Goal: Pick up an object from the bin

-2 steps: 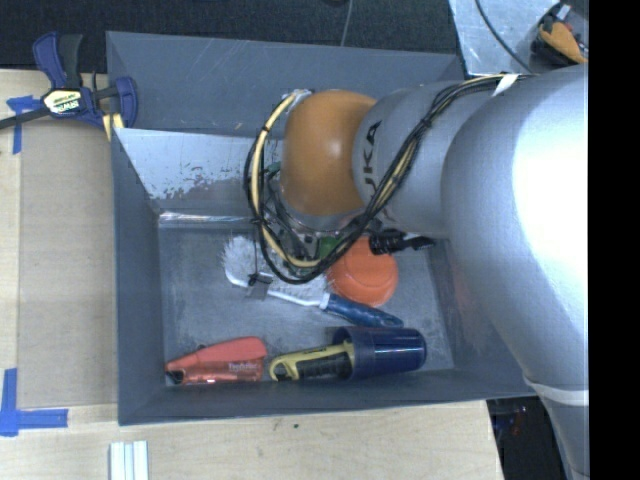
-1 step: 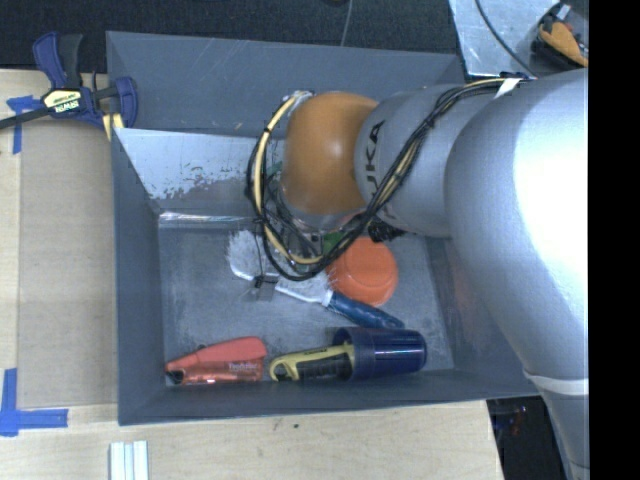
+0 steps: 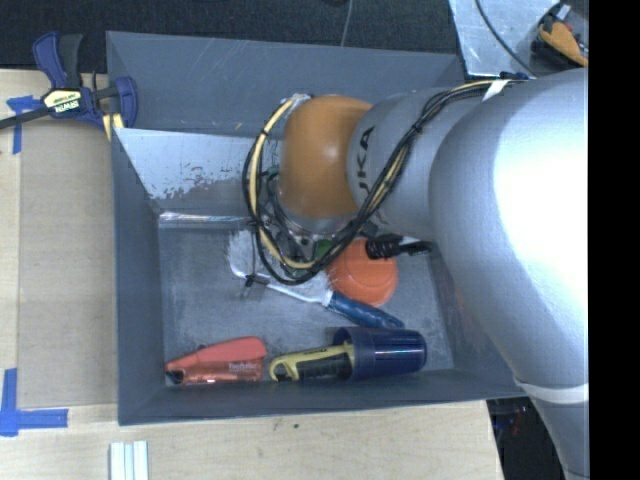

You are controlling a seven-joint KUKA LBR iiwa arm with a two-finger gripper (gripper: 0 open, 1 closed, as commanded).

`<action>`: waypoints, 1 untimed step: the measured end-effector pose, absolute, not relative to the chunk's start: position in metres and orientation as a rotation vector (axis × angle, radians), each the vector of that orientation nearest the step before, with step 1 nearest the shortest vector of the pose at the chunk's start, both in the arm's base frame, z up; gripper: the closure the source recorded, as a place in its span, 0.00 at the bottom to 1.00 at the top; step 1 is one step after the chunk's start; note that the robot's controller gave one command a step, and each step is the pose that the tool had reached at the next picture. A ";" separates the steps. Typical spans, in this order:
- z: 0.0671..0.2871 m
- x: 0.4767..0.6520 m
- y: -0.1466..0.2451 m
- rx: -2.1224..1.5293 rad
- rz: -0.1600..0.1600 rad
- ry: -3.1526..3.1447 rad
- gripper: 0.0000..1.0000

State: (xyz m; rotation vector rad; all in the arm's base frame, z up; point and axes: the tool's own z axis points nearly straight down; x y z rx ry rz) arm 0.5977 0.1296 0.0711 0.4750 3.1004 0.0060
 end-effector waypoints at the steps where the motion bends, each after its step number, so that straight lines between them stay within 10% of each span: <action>1: 0.071 0.573 0.069 0.341 0.010 3.107 0.00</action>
Offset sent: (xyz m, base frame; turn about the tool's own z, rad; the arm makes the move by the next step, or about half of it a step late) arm -0.0034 -0.0050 -0.0001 -0.0179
